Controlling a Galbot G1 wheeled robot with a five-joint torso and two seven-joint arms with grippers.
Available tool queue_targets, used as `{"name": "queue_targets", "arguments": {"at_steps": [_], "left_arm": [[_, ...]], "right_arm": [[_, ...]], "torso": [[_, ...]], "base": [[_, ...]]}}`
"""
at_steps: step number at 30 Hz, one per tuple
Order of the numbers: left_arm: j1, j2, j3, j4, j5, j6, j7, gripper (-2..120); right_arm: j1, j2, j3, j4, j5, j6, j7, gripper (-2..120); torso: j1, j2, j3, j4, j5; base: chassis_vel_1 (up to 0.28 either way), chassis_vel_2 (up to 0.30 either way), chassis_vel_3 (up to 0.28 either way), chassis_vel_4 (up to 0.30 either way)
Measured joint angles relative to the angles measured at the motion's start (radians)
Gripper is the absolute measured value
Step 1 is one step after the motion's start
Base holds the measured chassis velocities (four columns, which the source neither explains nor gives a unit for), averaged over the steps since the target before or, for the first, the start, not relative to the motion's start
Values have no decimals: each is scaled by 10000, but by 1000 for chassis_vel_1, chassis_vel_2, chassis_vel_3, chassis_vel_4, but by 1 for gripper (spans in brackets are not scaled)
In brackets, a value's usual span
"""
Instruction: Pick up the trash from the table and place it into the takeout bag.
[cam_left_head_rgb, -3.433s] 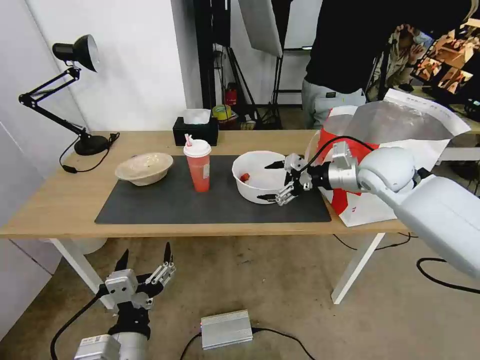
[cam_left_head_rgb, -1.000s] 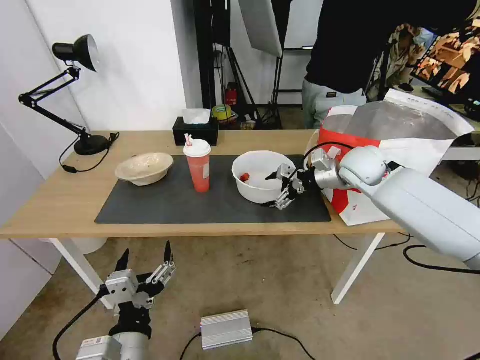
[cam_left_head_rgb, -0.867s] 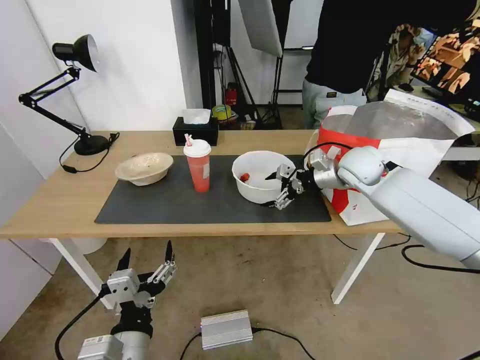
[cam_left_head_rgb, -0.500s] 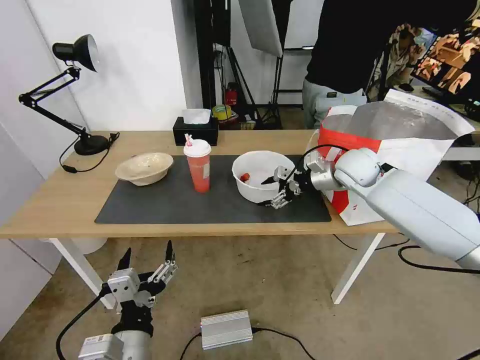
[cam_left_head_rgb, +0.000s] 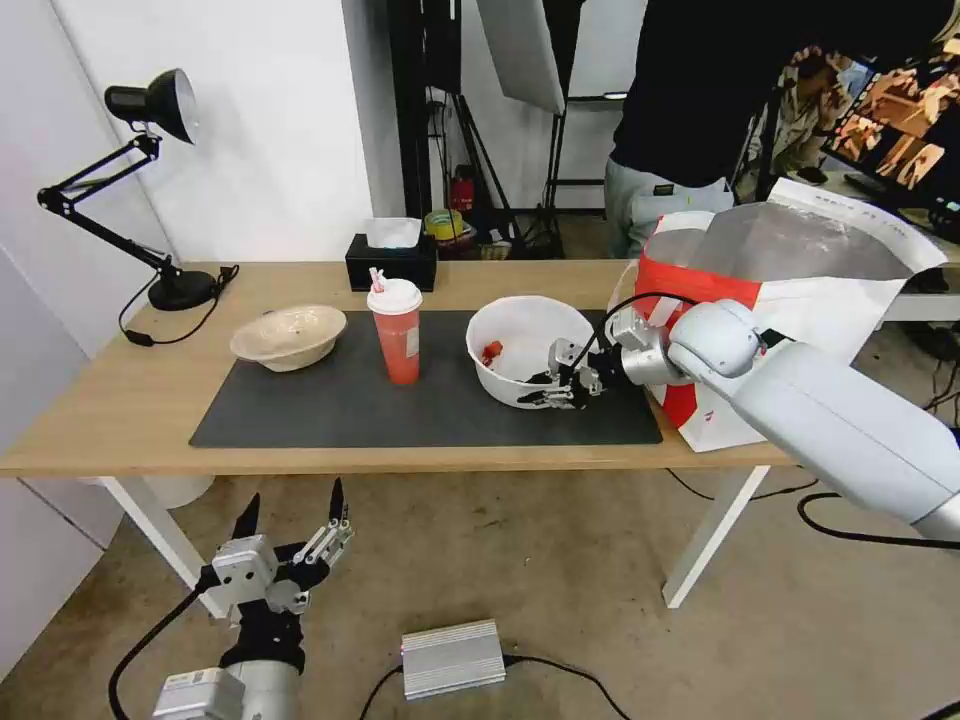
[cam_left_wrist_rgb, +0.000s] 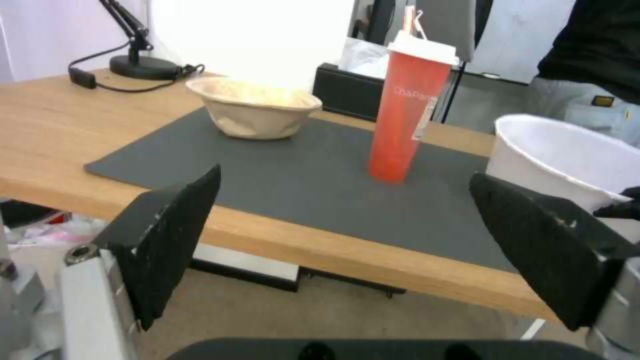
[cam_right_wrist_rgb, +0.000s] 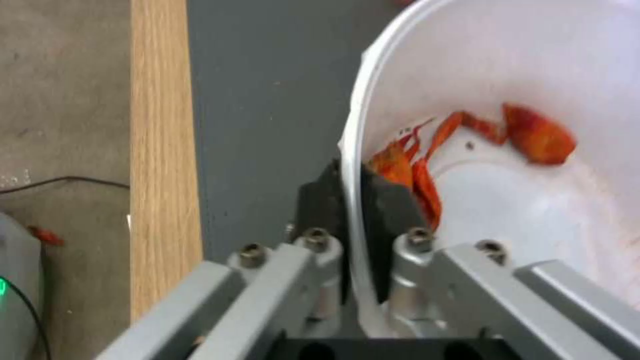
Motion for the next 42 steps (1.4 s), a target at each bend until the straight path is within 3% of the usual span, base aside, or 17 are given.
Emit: {"name": "queue_targets", "arguments": {"at_steps": [3,22,42], "left_arm": [[-16,1,-3,-3,-1,-5,-14,100],[-85,0,-24,1,-11,-38,-45,100],[-54,2,-46,-62,-17,-58,-118,100]], "right_arm": [[35,-6,-27,9,0,23,1,0],[54,29,-116,37,43,120,91,0],[258,23,719,257,878,392,289,0]], "torso": [[0,0,0,0,0],[0,0,0,-1,0],[0,0,0,0,0]], "base": [[0,0,0,0],[0,0,0,0],[0,0,0,0]]}}
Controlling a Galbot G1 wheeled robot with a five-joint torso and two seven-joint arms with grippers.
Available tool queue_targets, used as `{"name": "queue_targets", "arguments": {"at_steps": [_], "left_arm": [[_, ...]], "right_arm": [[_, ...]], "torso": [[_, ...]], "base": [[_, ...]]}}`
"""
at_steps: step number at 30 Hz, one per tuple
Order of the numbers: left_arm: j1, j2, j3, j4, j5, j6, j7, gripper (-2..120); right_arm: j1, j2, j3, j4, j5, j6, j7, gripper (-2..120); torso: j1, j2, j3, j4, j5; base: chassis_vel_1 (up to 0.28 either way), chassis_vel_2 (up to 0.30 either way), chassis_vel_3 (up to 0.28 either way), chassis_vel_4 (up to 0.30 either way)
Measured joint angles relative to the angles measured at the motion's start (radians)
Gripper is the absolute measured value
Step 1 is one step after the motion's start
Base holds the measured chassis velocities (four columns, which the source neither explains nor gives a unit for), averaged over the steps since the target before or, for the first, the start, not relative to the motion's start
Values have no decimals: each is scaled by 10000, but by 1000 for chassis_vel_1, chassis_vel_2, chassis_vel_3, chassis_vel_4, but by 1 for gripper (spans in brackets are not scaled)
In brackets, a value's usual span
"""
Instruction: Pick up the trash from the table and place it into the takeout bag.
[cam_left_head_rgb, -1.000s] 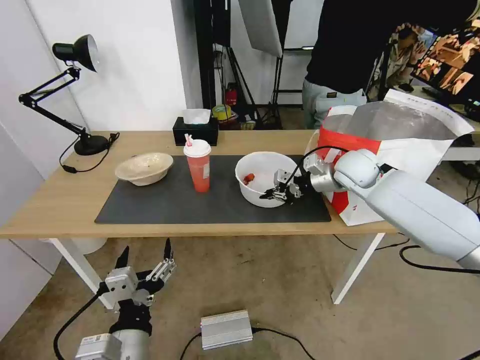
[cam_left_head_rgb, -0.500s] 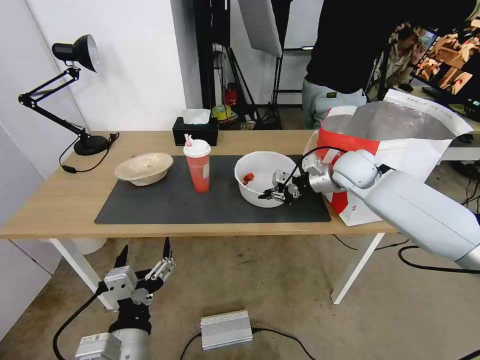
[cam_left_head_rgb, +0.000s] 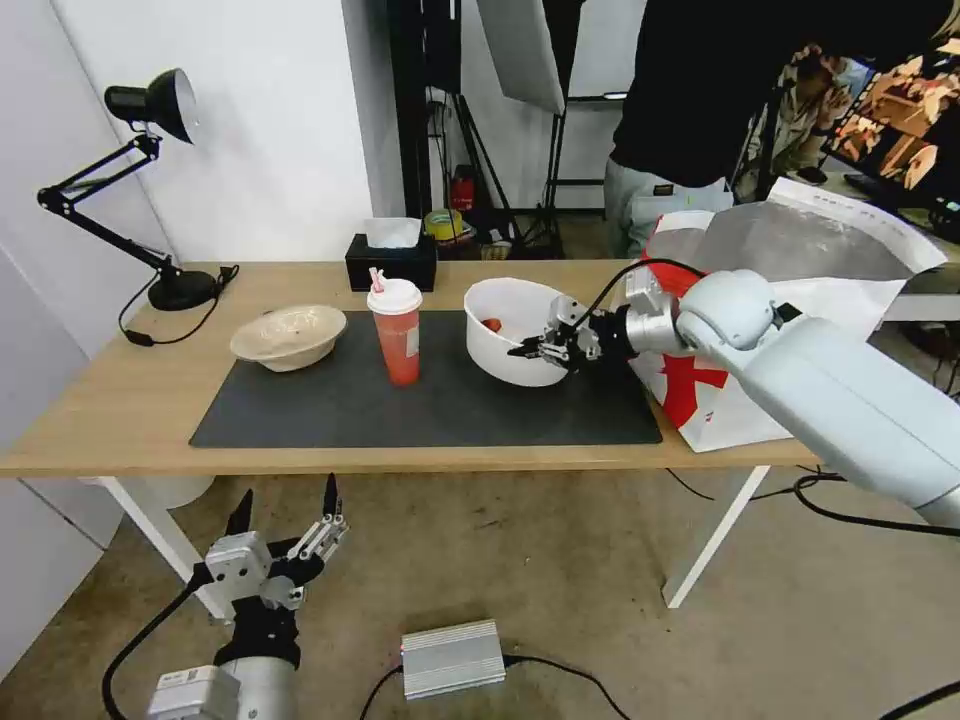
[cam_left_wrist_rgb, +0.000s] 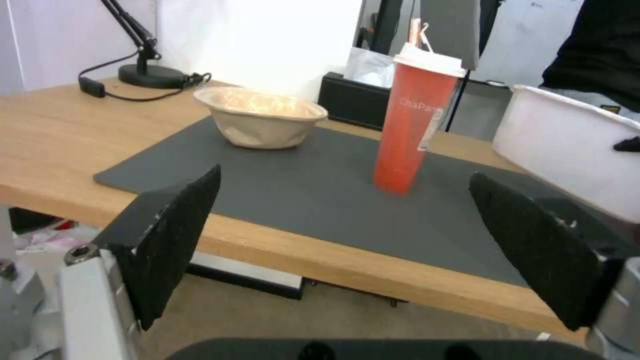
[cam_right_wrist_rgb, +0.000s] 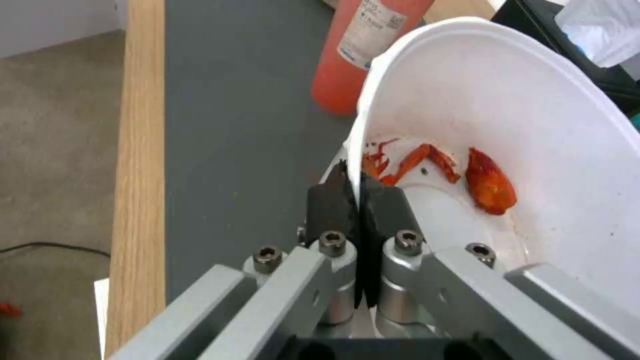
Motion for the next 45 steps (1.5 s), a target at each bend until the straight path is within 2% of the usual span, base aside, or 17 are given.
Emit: {"name": "queue_targets", "arguments": {"at_steps": [23,45], "left_arm": [[37,0,-35,-110,3,-10,-15,100],[6,2,-49,-102,5,-31,-28,100]], "right_arm": [[885,79,-76,89,603,17,-4,0],[1237,61,117,143,647,134,-39,0]], "torso": [[0,0,0,0,0],[0,0,0,0,0]], "base": [[0,0,0,0],[0,0,0,0]]}}
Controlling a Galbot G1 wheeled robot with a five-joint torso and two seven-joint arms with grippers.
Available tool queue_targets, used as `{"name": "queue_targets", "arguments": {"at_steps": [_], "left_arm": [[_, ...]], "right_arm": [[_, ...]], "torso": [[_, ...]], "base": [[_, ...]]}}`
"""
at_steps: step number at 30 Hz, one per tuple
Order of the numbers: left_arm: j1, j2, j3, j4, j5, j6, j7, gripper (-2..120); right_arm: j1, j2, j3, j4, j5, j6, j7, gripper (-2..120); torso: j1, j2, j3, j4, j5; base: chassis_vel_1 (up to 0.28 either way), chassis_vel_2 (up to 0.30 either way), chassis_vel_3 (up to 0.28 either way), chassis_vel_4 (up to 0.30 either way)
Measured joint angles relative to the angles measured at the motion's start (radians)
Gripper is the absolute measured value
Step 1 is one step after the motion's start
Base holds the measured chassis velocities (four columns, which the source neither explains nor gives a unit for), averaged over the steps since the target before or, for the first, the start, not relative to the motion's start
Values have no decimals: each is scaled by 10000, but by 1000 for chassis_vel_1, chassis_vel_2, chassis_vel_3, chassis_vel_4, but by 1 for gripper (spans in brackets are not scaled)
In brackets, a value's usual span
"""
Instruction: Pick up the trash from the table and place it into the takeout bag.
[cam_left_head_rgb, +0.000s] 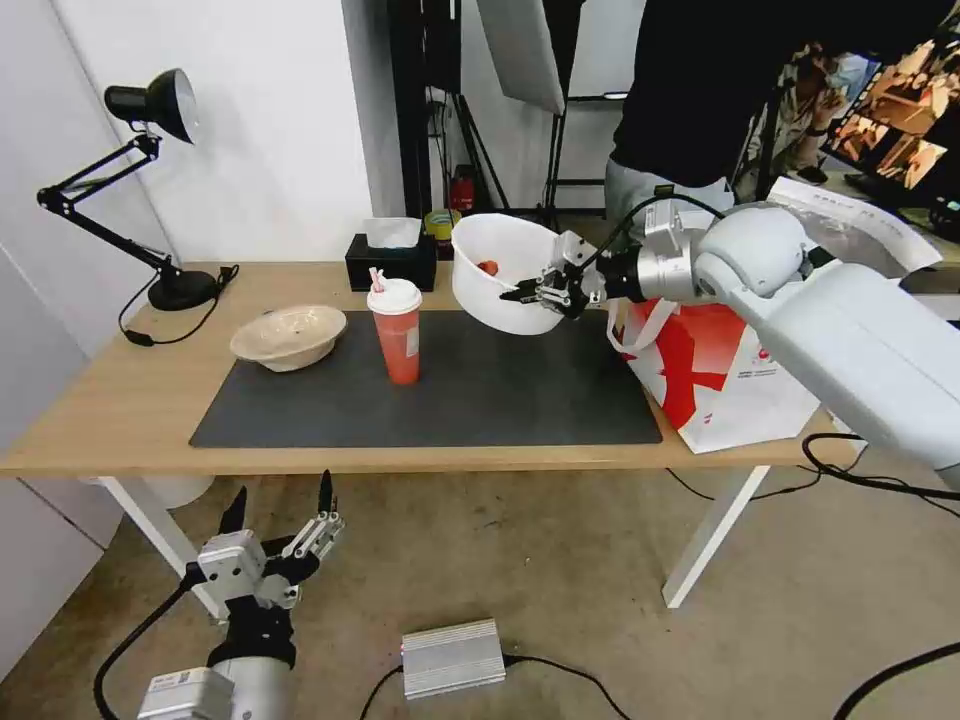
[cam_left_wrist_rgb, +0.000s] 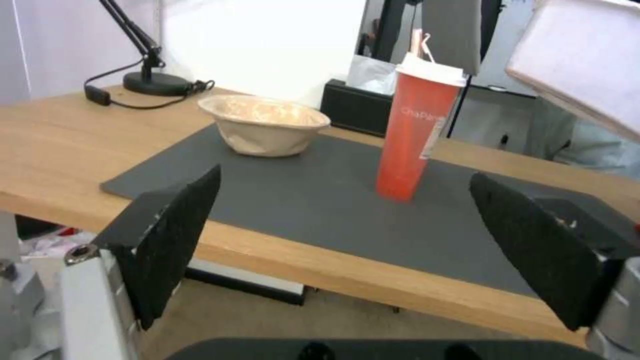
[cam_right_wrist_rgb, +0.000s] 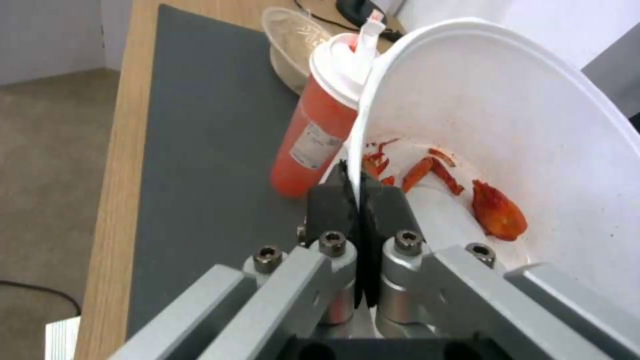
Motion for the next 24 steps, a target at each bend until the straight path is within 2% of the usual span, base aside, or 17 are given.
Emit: {"name": "queue_targets", "arguments": {"at_steps": [24], "left_arm": [[-1,-2,11,25,5,-18,4,100]], "right_arm": [[836,198,442,-626,99,163,24,0]], "torso": [[0,0,0,0,0]], "base": [[0,0,0,0]]}}
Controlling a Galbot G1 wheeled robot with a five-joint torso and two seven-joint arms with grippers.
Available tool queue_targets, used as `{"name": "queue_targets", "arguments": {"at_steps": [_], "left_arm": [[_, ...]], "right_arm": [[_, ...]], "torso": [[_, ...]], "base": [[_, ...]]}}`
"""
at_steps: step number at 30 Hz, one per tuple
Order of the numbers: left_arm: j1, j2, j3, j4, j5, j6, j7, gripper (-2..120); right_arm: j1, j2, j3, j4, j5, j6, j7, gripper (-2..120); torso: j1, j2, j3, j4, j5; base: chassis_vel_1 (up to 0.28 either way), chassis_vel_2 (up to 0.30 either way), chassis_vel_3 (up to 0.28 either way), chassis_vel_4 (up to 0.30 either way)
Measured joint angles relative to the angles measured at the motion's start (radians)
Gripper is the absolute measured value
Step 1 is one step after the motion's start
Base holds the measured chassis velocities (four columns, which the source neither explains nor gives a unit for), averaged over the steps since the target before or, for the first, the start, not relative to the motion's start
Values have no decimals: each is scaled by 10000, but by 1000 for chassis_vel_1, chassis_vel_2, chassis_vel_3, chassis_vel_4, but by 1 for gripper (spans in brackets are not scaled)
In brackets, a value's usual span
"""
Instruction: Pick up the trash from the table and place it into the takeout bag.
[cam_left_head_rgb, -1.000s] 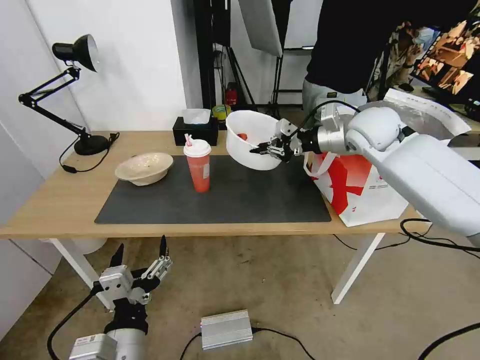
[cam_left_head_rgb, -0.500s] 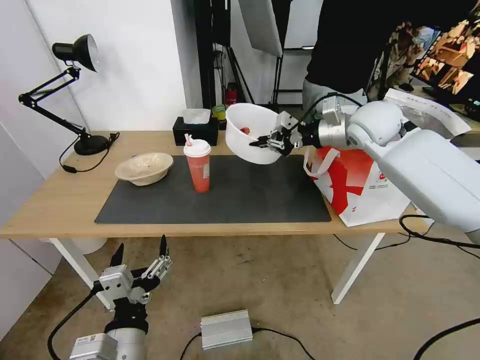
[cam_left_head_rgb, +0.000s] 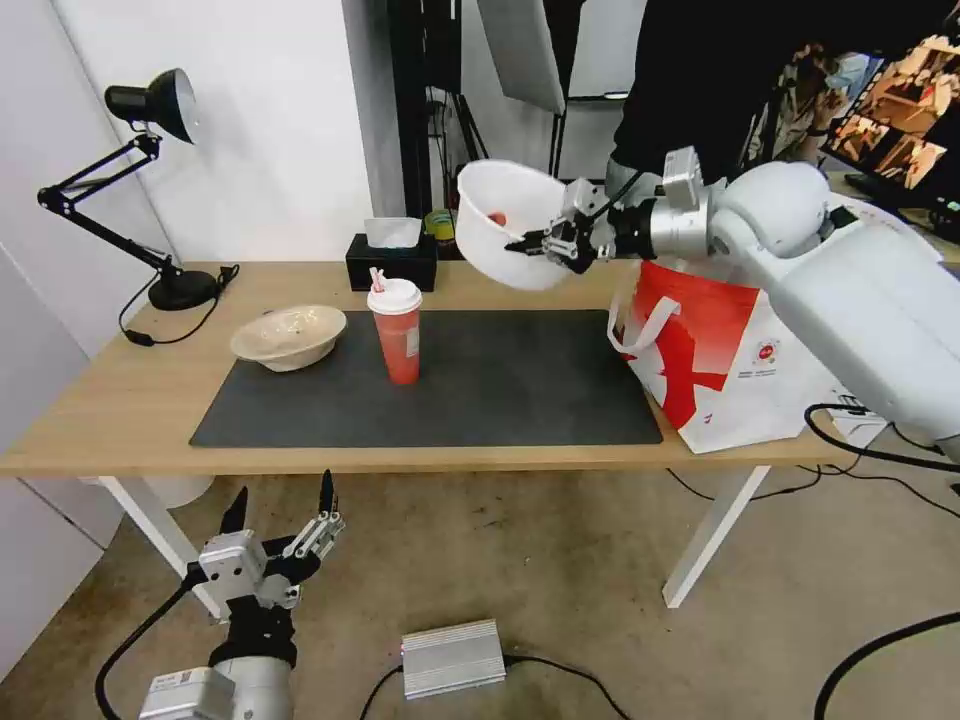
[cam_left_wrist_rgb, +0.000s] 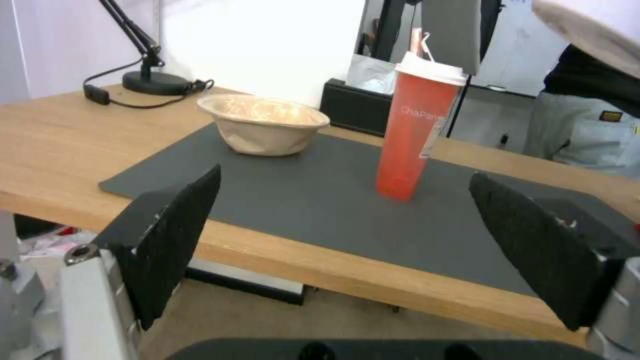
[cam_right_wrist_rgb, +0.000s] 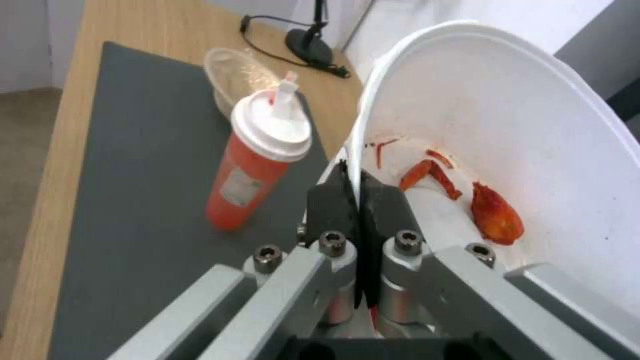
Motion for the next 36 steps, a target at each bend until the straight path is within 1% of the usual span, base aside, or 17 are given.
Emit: {"name": "queue_targets", "arguments": {"at_steps": [11,19,26,36], "left_arm": [[3,4,-19,-15,0,0,0,100],[10,4,-19,-34,1,-11,-167,100],[28,5,-16,-46,-2,-33,-171,100],[57,6,-3,-99,-5,-50,-163,100]], "right_arm": [[396,-12,274,-399,142,123,-94,0],[375,-98,519,-493,163,178,-77,0],[218,-285,902,-555,214,184,-77,0],[26,-630,1176,-569,273,223,-86,0]], "torso": [[0,0,0,0,0],[0,0,0,0,0],[0,0,0,0,1],[0,0,0,1,1]], "base": [[0,0,0,0],[0,0,0,0],[0,0,0,0],[0,0,0,0]]}}
